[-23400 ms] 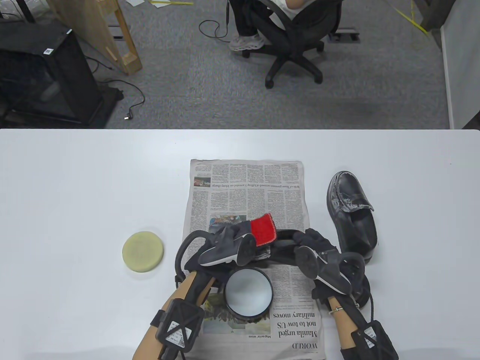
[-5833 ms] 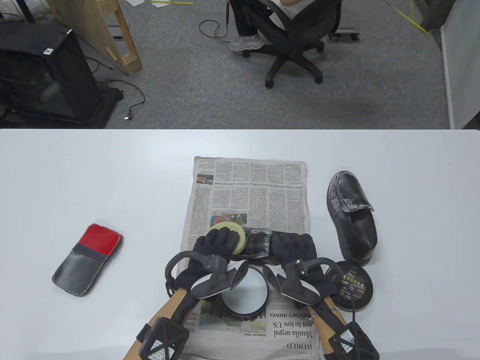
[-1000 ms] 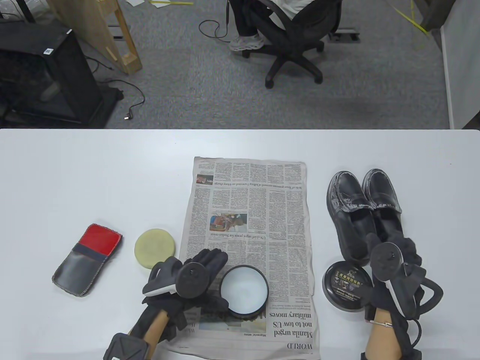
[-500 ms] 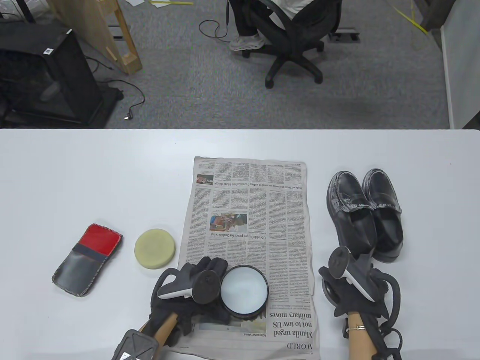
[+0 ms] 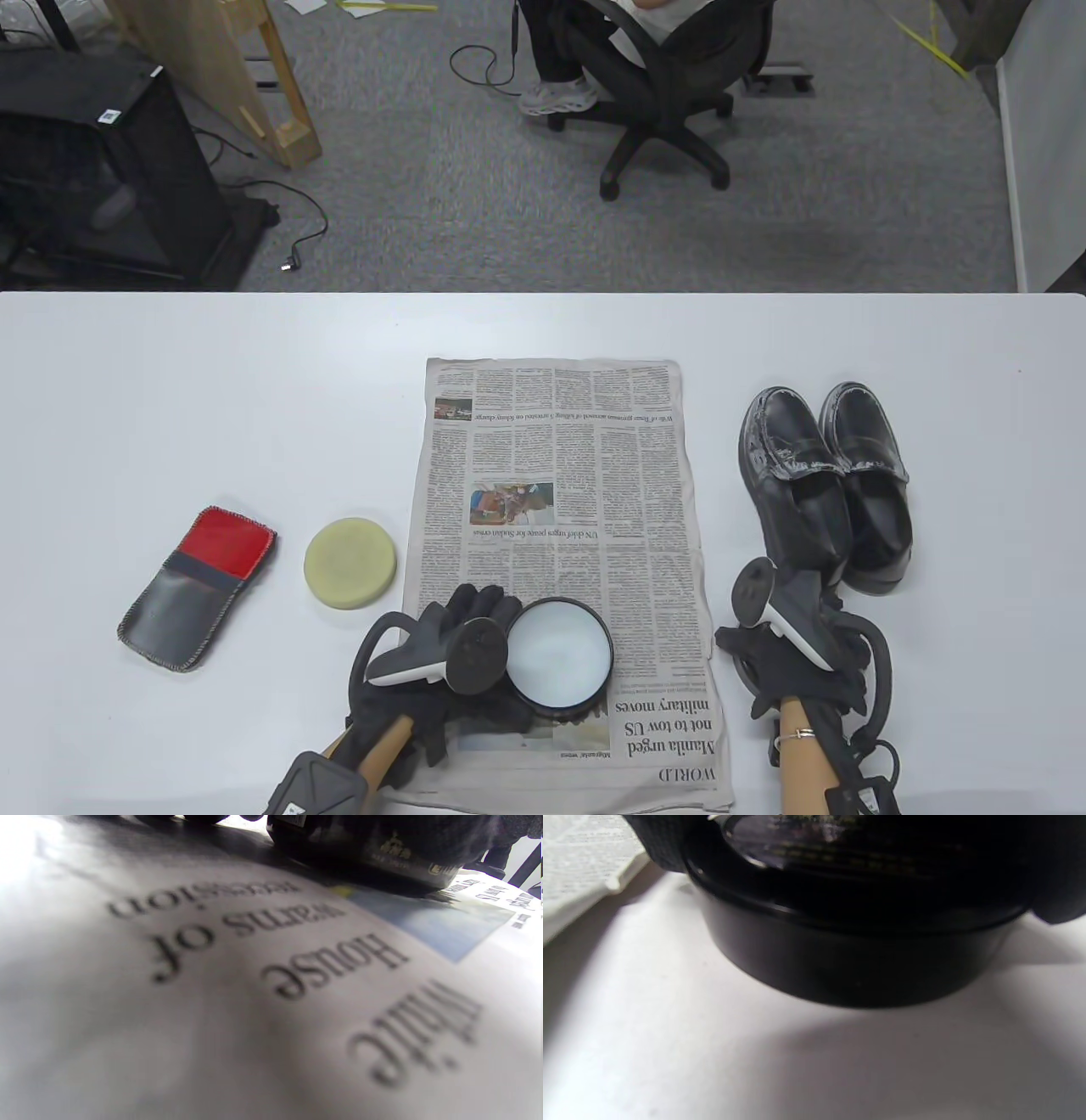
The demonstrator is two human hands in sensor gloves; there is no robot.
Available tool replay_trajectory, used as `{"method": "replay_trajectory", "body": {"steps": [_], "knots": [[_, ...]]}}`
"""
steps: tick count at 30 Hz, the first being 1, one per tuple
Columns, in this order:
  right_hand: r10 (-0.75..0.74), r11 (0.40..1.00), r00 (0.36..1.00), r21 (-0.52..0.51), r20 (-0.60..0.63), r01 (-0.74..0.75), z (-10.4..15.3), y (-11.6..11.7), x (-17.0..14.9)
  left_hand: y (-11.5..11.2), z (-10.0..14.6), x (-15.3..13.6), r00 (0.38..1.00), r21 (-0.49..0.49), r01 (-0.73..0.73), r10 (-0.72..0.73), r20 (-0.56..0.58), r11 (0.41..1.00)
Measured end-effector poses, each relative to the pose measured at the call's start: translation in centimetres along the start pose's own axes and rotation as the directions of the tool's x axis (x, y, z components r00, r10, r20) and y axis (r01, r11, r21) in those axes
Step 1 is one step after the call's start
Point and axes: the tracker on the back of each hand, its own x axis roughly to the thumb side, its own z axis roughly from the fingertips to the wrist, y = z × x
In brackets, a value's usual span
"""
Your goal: Dip and apply leather care cream with polishing sponge on shoes
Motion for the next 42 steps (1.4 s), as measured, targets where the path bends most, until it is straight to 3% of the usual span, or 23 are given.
{"method": "replay_trajectory", "body": {"steps": [3,6,9,12,16,21,24,33,42], "knots": [[-0.034,0.999,0.999,-0.004,0.030,0.035,0.5,-0.4,-0.1,0.0,0.0,0.0,1.000,0.000,-0.004,0.004,0.001,1.000],[-0.059,0.995,0.992,-0.072,0.109,0.067,2.1,-1.7,0.3,0.0,0.0,0.0,1.000,-0.001,0.000,0.000,-0.001,1.000],[-0.108,0.978,0.947,-0.139,0.302,0.155,4.7,-3.3,1.8,0.0,0.1,0.0,1.000,-0.001,-0.003,0.003,0.000,1.000],[-0.050,0.963,0.816,-0.190,0.577,0.193,7.2,-4.1,4.8,0.0,0.0,0.0,1.000,-0.001,-0.015,0.015,-0.001,1.000],[0.050,0.967,0.642,-0.197,0.765,0.160,9.7,-4.1,10.1,0.0,0.1,-0.1,0.999,0.001,-0.033,0.033,0.000,0.999],[0.215,0.965,0.584,-0.263,0.782,-0.004,10.4,-3.5,15.9,0.0,0.1,-0.3,0.999,0.000,-0.047,0.047,-0.004,0.999],[0.292,0.952,0.575,-0.291,0.764,-0.096,10.0,-2.4,17.8,0.1,0.1,-0.3,0.999,0.001,-0.050,0.050,-0.009,0.999],[0.363,0.927,0.556,-0.348,0.747,-0.138,10.4,-2.2,18.9,0.3,0.1,-0.6,0.998,0.012,-0.064,0.064,-0.020,0.998],[0.402,0.907,0.593,-0.392,0.698,-0.154,10.6,-1.6,19.0,0.4,0.1,-0.7,0.997,0.013,-0.070,0.070,-0.022,0.997]]}}
